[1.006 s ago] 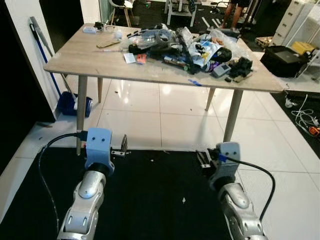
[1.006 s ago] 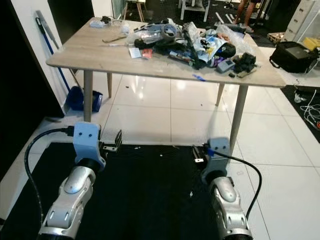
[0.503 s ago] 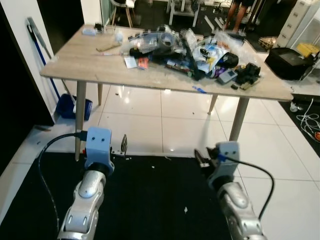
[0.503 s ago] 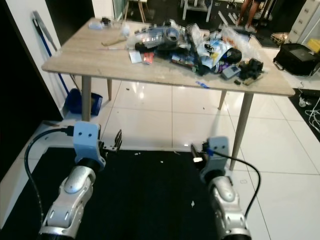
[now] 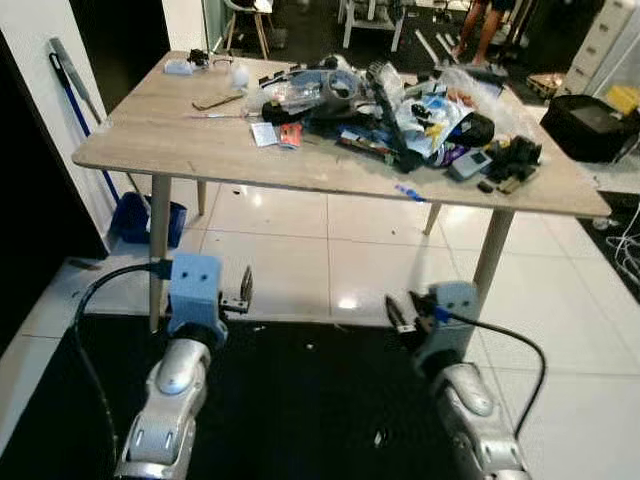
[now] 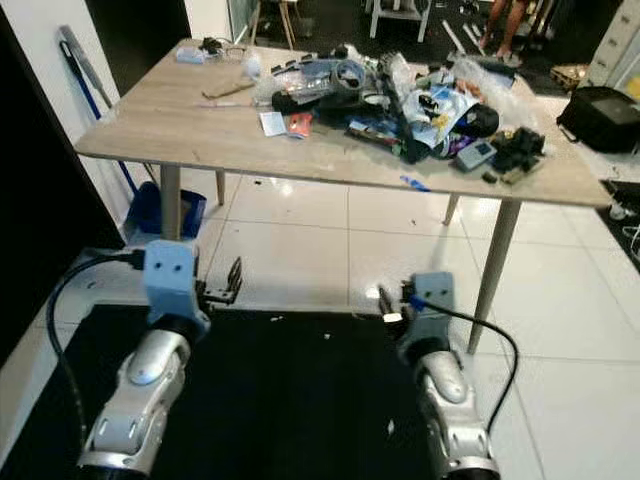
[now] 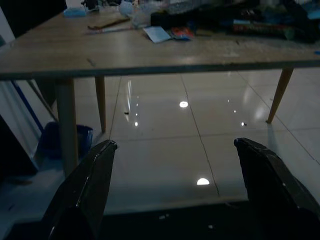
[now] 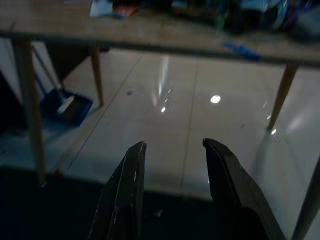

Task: Picking trash to rubbish bin

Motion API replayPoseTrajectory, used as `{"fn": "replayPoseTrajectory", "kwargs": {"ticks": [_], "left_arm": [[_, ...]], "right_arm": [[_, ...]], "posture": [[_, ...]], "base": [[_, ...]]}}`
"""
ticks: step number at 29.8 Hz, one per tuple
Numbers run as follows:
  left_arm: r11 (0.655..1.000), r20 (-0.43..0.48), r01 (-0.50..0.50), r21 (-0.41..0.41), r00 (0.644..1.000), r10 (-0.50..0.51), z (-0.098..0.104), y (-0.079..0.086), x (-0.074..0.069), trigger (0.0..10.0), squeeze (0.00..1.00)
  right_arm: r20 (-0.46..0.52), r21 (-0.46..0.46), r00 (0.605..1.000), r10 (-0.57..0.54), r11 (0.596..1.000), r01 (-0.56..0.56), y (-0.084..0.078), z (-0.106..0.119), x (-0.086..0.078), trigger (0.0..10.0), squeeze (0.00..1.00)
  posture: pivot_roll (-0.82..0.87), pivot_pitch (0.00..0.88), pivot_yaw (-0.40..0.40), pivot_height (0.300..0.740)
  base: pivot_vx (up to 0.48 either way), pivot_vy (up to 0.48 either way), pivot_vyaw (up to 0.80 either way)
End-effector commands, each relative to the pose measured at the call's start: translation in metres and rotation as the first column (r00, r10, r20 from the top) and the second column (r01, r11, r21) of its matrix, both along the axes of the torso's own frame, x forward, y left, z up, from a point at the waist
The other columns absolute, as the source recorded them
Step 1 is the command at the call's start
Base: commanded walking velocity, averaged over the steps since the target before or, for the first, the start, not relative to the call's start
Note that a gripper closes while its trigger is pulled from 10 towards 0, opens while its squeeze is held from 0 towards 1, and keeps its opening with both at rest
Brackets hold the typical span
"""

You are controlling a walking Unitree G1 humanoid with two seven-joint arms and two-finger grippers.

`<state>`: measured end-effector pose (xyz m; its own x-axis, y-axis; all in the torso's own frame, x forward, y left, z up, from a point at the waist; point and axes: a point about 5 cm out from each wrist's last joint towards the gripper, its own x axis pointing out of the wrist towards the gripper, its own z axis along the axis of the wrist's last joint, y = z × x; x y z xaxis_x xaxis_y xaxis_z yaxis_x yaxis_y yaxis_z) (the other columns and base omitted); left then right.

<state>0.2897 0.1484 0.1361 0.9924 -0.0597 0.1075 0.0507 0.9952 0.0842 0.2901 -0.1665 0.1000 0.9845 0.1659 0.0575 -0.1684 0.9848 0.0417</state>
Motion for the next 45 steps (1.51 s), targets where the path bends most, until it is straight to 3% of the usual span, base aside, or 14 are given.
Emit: {"fn": "replayPoseTrajectory", "kwargs": {"ticks": [1, 12, 22, 24, 45], "left_arm": [[1.0, -0.007, -0.008, 0.006, 1.0, 0.008, 0.0, 0.003, 0.0, 10.0, 0.0], [1.0, 0.007, -0.009, 0.006, 1.0, 0.009, 0.005, 0.003, 0.003, 10.0, 0.0], [1.0, 0.062, 0.022, 0.008, 0.998, -0.023, 0.022, -0.004, 0.016, 10.0, 0.0], [0.999, 0.093, 0.04, 0.008, 0.995, -0.041, 0.033, -0.008, 0.019, 10.0, 0.0], [0.997, 0.112, 0.083, 0.006, 0.99, -0.083, 0.041, -0.019, 0.019, 10.0, 0.0]], "right_arm": [[0.0, 0.009, 1.0, 0.019, 1.0, -0.019, 0.005, -0.001, -0.001, 10.0, 0.0], [0.057, -0.041, 0.998, 0.026, 0.999, -0.024, 0.002, 0.013, 0.005, 10.0, 0.0], [0.213, -0.093, 0.976, 0.033, 0.996, -0.013, -0.005, 0.061, 0.024, 10.0, 0.0], [0.25, -0.109, 0.968, 0.02, 0.994, 0.008, -0.009, 0.077, 0.031, 10.0, 0.0], [0.253, -0.135, 0.967, 0.031, 0.991, 0.004, -0.014, 0.086, 0.035, 10.0, 0.0]], "posture": [[-0.02, 0.102, -0.072, 0.74], [-0.02, 0.11, -0.068, 0.74], [-0.02, 0.123, -0.071, 0.74], [-0.02, 0.122, -0.07, 0.74], [-0.03, 0.129, -0.068, 0.74]], "base": [[0.307, 0.0, 0.0], [0.312, 0.0, 0.0], [0.31, 0.0, 0.0], [0.313, 0.0, 0.0], [0.31, 0.0, 0.0]]}}
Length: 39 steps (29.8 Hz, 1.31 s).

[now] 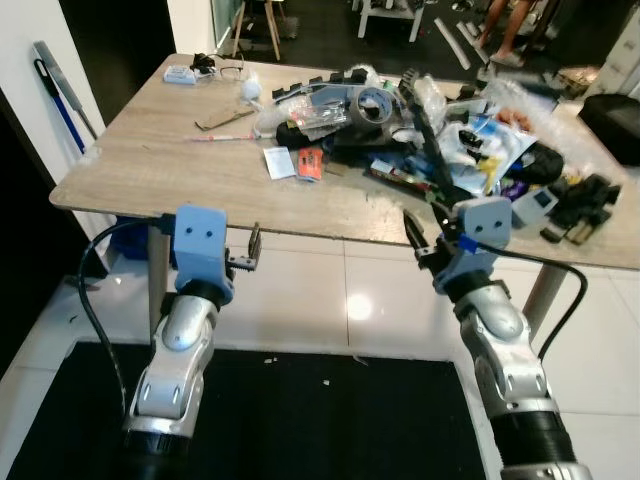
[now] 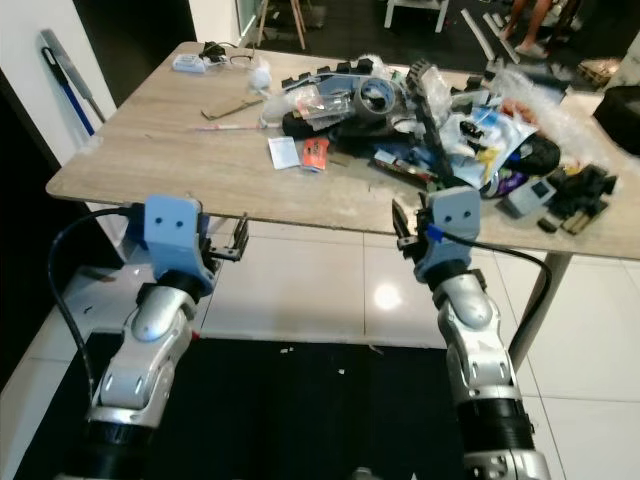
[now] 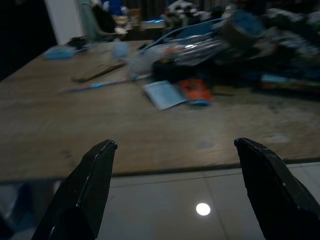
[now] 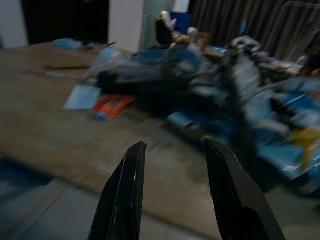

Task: Picking trash to rubbish bin

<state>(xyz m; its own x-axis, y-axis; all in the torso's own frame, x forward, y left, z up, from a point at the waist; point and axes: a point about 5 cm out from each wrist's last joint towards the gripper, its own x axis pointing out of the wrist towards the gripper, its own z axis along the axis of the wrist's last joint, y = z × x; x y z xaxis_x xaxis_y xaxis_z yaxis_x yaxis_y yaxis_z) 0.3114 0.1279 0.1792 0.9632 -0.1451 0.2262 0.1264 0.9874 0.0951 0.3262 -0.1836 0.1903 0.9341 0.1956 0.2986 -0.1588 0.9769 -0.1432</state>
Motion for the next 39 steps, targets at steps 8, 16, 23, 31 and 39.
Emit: {"fn": "replayPoseTrajectory", "kwargs": {"ticks": [8, 16, 23, 31, 39], "left_arm": [[1.0, -0.014, 0.006, -0.002, 1.0, -0.006, -0.002, 0.0, -0.003, 10.0, 0.0], [1.0, -0.014, 0.014, 0.0, 1.0, -0.014, -0.002, -0.001, -0.004, 10.0, 0.0], [1.0, -0.015, 0.022, -0.001, 1.0, -0.022, -0.002, -0.003, -0.006, 10.0, 0.0], [0.999, -0.017, 0.037, 0.001, 0.999, -0.037, -0.003, -0.008, -0.008, 10.0, 0.0], [0.999, -0.02, 0.046, 0.006, 0.999, -0.046, -0.004, -0.008, -0.009, 10.0, 0.0]], "right_arm": [[-0.022, 0.02, 1.0, 0.012, 1.0, -0.011, 0.004, -0.004, -0.001, 10.0, 0.0], [-0.022, 0.029, 1.0, 0.012, 1.0, -0.011, 0.004, -0.004, -0.001, 10.0, 0.0], [-0.022, 0.028, 1.0, 0.013, 1.0, -0.012, 0.005, -0.005, -0.001, 10.0, 0.0], [-0.026, 0.027, 0.999, 0.019, 0.999, -0.018, 0.007, -0.007, -0.002, 10.0, 0.0], [-0.031, 0.056, 0.999, 0.011, 0.998, -0.01, 0.005, -0.007, -0.002, 10.0, 0.0]], "posture": [[-0.03, 0.13, -0.07, 0.74], [-0.03, 0.126, -0.066, 0.74], [-0.02, 0.116, -0.069, 0.74], [-0.02, 0.098, -0.071, 0.74], [-0.02, 0.093, -0.072, 0.74]], "base": [[0.31, 0.0, 0.0], [0.312, 0.0, 0.0], [0.311, 0.0, 0.0], [0.313, 0.0, 0.0], [0.314, 0.0, 0.0]]}}
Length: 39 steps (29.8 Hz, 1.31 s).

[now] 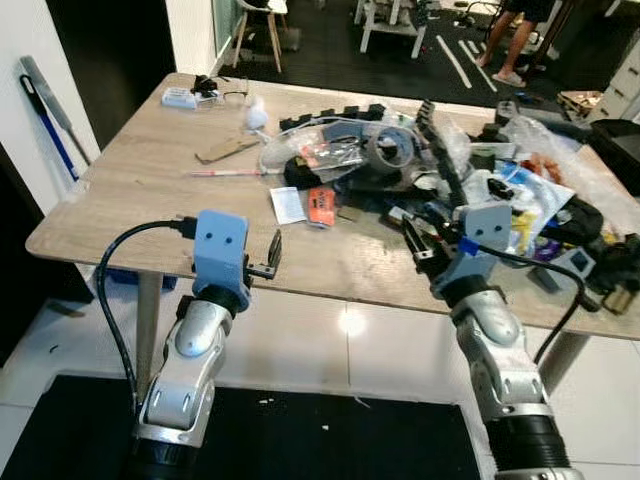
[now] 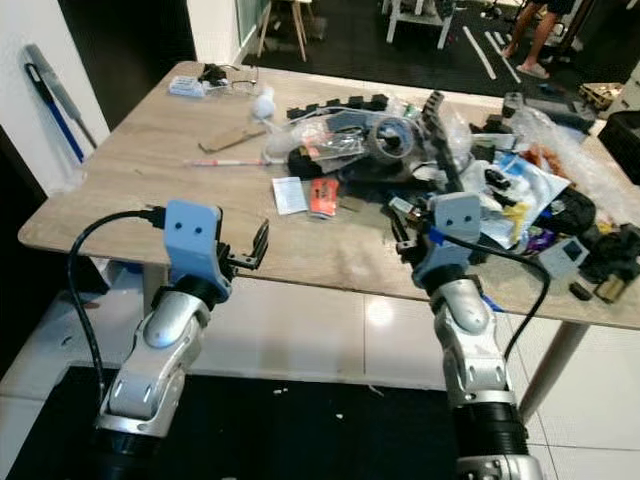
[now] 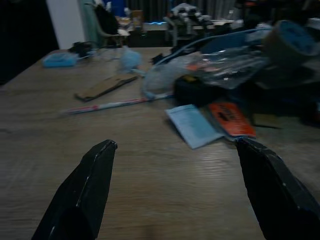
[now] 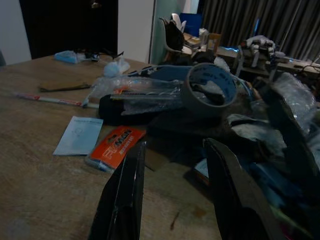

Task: Picking trash to rubbish bin

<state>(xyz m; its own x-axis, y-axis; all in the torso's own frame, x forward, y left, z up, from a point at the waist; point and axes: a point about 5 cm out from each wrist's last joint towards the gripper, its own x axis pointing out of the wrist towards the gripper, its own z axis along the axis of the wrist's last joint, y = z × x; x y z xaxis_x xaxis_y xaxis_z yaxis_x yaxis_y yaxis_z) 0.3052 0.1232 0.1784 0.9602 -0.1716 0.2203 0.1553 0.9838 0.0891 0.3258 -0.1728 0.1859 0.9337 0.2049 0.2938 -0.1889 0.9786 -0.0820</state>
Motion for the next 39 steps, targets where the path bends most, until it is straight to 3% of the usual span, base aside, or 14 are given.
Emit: {"fn": "replayPoseTrajectory", "kwargs": {"ticks": [1, 24, 25, 26, 27, 39], "left_arm": [[1.0, -0.013, 0.018, 0.011, 1.0, -0.017, -0.003, -0.003, -0.003, 10.0, 0.0], [0.999, -0.029, 0.041, 0.024, 0.999, -0.04, -0.007, -0.006, -0.006, 10.0, 0.0], [0.999, -0.032, 0.044, 0.026, 0.999, -0.043, -0.008, -0.006, -0.006, 10.0, 0.0], [0.999, -0.032, 0.044, 0.026, 0.999, -0.043, -0.008, -0.006, -0.006, 10.0, 0.0], [0.998, -0.035, 0.047, 0.029, 0.998, -0.046, -0.009, -0.006, -0.006, 10.0, 0.0], [0.992, -0.033, 0.1, 0.078, 0.995, -0.098, -0.01, -0.007, -0.007, 10.0, 0.0]], "right_arm": [[-0.014, -0.004, 1.0, -0.018, 1.0, 0.018, -0.006, -0.003, -0.002, 10.0, 0.0], [-0.028, -0.008, 0.999, -0.023, 1.0, 0.022, -0.009, -0.004, -0.002, 10.0, 0.0], [-0.03, 0.002, 0.999, -0.017, 1.0, 0.017, -0.01, -0.003, -0.001, 10.0, 0.7], [-0.03, 0.002, 0.999, -0.017, 1.0, 0.017, -0.01, -0.003, -0.001, 10.0, 0.7], [-0.03, 0.008, 1.0, -0.011, 1.0, 0.011, -0.01, -0.002, 0.0, 10.0, 1.0], [-0.1, -0.075, 0.992, 0.079, 0.993, -0.087, -0.012, 0.006, 0.009, 10.0, 1.0]], "posture": [[-0.02, 0.093, -0.072, 0.74], [-0.02, 0.108, -0.067, 0.74], [-0.02, 0.108, -0.067, 0.74], [-0.02, 0.108, -0.067, 0.74], [-0.02, 0.115, -0.064, 0.74], [-0.03, 0.125, -0.066, 0.74]], "base": [[0.315, 0.0, 0.0], [0.314, 0.0, 0.0], [0.315, 0.0, 0.0], [0.315, 0.0, 0.0], [0.315, 0.0, 0.0], [0.315, 0.0, 0.0]]}}
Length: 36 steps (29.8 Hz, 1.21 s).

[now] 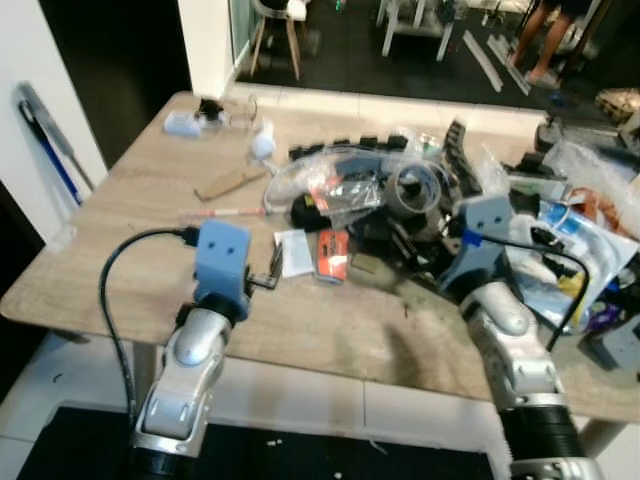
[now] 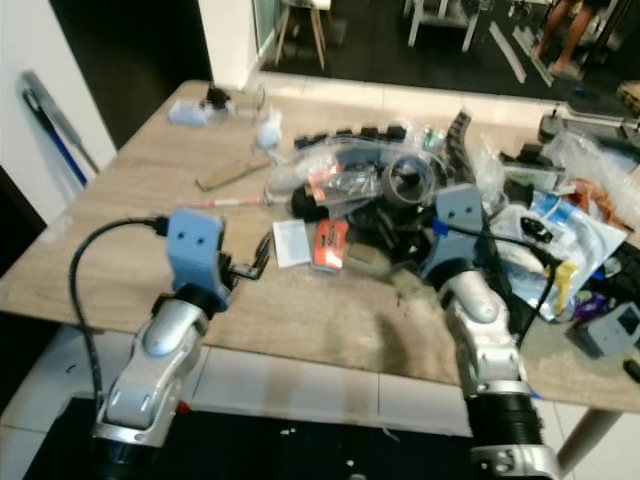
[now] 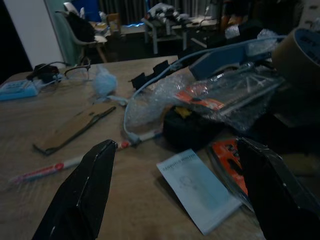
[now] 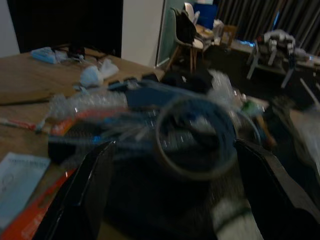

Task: Picking trash to rubbish bin

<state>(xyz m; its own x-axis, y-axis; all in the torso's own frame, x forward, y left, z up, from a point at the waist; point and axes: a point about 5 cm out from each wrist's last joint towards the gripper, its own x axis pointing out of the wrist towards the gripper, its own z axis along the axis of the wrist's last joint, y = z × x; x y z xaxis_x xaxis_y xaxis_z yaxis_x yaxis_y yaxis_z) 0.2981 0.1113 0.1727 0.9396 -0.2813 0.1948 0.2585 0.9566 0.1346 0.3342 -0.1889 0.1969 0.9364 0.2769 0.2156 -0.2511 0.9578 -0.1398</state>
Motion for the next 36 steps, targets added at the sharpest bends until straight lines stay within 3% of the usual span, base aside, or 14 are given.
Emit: {"fn": "replayPoseTrajectory", "kwargs": {"ticks": [1, 6, 11, 18, 22, 25, 27, 28, 29, 31, 36], "left_arm": [[1.0, -0.013, -0.005, 0.03, 1.0, 0.006, -0.004, 0.005, 0.0, 10.0, 0.0], [0.999, -0.001, 0.026, 0.046, 1.0, -0.026, -0.003, 0.006, 0.001, 10.0, 0.0], [0.99, 0.018, 0.121, 0.068, 0.992, -0.122, -0.004, 0.008, 0.001, 10.0, 0.0], [0.967, 0.029, 0.215, 0.138, 0.975, -0.221, -0.002, 0.012, 0.002, 10.0, 0.0], [0.953, 0.041, 0.259, 0.16, 0.963, -0.268, 0.002, 0.01, 0.002, 10.0, 0.0], [0.923, 0.079, 0.351, 0.161, 0.927, -0.366, 0.009, 0.005, -0.002, 10.0, 0.0], [0.923, 0.079, 0.351, 0.161, 0.927, -0.366, 0.009, 0.005, -0.002, 10.0, 0.0], [0.909, 0.084, 0.384, 0.165, 0.912, -0.401, 0.011, 0.002, -0.004, 10.0, 0.0], [0.886, 0.09, 0.431, 0.169, 0.889, -0.45, 0.013, 0.0, -0.009, 10.0, 0.0], [0.85, 0.089, 0.493, 0.186, 0.853, -0.514, 0.016, -0.001, -0.015, 10.0, 0.0], [0.817, 0.09, 0.538, 0.207, 0.821, -0.564, 0.018, 0.0, -0.02, 10.0, 0.0]], "right_arm": [[-0.034, -0.005, 0.999, 0.025, 1.0, -0.025, 0.004, -0.005, 0.001, 10.0, 1.0], [-0.036, -0.041, 0.995, 0.096, 0.994, -0.097, 0.008, 0.003, 0.003, 10.0, 1.0], [-0.083, -0.117, 0.979, 0.188, 0.973, -0.197, 0.014, 0.009, 0.007, 10.0, 1.0], [-0.19, -0.181, 0.963, 0.193, 0.957, -0.227, 0.014, 0.005, 0.014, 10.0, 1.0], [-0.196, -0.21, 0.96, 0.199, 0.948, -0.239, 0.016, 0.007, 0.015, 10.0, 1.0], [-0.193, -0.223, 0.958, 0.213, 0.941, -0.254, 0.018, 0.012, 0.015, 10.0, 1.0], [-0.193, -0.223, 0.958, 0.213, 0.941, -0.254, 0.018, 0.012, 0.015, 10.0, 1.0], [-0.197, -0.233, 0.956, 0.216, 0.937, -0.26, 0.018, 0.012, 0.015, 10.0, 0.93], [-0.202, -0.24, 0.953, 0.224, 0.933, -0.27, 0.019, 0.014, 0.015, 10.0, 0.0], [-0.209, -0.242, 0.948, 0.239, 0.927, -0.287, 0.022, 0.018, 0.013, 10.0, 0.0], [-0.23, -0.243, 0.939, 0.255, 0.919, -0.309, 0.026, 0.02, 0.01, 10.0, 0.0]], "posture": [[-0.03, 0.125, -0.066, 0.74], [-0.03, 0.133, -0.064, 0.74], [-0.03, 0.141, -0.067, 0.74], [-0.03, 0.15, -0.073, 0.74], [-0.03, 0.15, -0.073, 0.74], [-0.03, 0.149, -0.074, 0.74], [-0.03, 0.149, -0.074, 0.74], [-0.03, 0.151, -0.079, 0.74], [-0.03, 0.151, -0.08, 0.74], [-0.03, 0.152, -0.081, 0.74], [-0.04, 0.153, -0.083, 0.74]], "base": [[0.319, 0.0, 0.0], [0.314, 0.0, 0.0], [0.314, 0.0, 0.0], [0.315, 0.0, 0.0], [0.312, 0.0, 0.0], [0.299, 0.0, 0.0], [0.274, 0.0, 0.0], [0.0, 0.0, 0.0], [0.0, 0.0, 0.0], [0.0, 0.0, 0.0], [0.0, 0.0, 0.0]]}}
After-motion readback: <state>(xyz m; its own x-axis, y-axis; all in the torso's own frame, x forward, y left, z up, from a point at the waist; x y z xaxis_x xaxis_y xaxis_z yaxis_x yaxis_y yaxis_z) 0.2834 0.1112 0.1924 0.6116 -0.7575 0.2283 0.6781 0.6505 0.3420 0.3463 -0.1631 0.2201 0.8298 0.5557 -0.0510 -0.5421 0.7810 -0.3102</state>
